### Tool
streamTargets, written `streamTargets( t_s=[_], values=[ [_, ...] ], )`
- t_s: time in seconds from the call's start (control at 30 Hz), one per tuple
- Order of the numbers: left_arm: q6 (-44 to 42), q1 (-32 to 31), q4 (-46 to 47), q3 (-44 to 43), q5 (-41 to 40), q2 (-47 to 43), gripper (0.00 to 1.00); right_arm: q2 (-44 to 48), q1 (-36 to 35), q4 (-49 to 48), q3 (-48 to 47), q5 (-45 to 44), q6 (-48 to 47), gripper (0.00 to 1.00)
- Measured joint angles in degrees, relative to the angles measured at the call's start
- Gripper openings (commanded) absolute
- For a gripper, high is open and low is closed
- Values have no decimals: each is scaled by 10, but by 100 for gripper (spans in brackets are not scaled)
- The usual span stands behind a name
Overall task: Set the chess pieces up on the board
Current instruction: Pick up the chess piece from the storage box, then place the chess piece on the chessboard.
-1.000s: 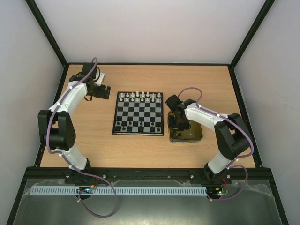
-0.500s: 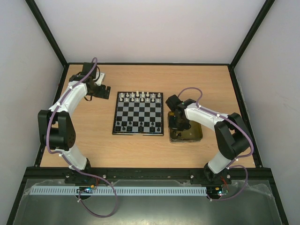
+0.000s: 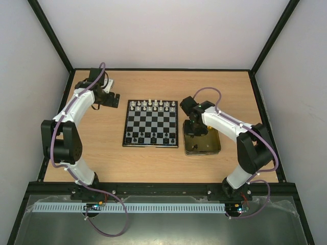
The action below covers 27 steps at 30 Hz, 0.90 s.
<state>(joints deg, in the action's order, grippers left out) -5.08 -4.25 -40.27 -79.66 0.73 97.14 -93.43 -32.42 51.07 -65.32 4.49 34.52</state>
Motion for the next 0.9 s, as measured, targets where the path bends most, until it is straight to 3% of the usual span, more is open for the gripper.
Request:
streamTargets(
  t_s=[0.57,0.9],
  values=[
    [0,13,0,0,1,-9,100,5,-7,78,-94,-41,-11,4],
    [0,13,1,2,6,-9,100,-32,-85,123,-236,-60,-3,4]
  ],
)
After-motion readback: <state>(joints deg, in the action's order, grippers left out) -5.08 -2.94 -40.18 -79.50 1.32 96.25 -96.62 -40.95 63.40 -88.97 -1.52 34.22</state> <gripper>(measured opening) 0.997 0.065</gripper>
